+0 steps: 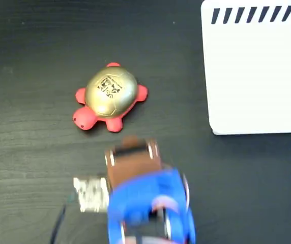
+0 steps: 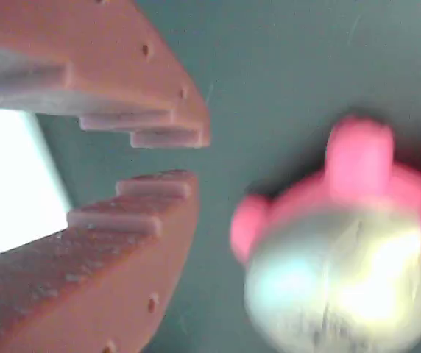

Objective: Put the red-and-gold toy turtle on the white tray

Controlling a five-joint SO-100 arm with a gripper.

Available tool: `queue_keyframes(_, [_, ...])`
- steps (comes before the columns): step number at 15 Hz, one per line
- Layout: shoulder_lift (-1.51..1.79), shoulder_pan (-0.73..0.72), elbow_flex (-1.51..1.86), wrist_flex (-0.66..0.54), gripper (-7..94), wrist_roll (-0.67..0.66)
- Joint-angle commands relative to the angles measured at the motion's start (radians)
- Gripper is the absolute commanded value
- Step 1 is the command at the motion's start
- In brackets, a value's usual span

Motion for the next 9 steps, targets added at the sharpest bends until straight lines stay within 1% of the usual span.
queue_keyframes(1, [-0.288, 0.023, -0.336, 0.002, 0, -0.175])
queue_keyframes(2, [-0.410, 0.031, -0.446, 0.018, 0, -0.264])
queue_keyframes(3, [-0.531, 0.032, -0.571, 0.048, 0, -0.319])
queue_keyframes(4, [-0.641, 0.035, -0.709, 0.106, 0, -0.356])
queue_keyframes(7, [-0.934, 0.005, -1.101, 0.362, 0, -0.420])
queue_keyframes(9, [-1.098, -0.020, -1.295, 0.468, 0, -0.425])
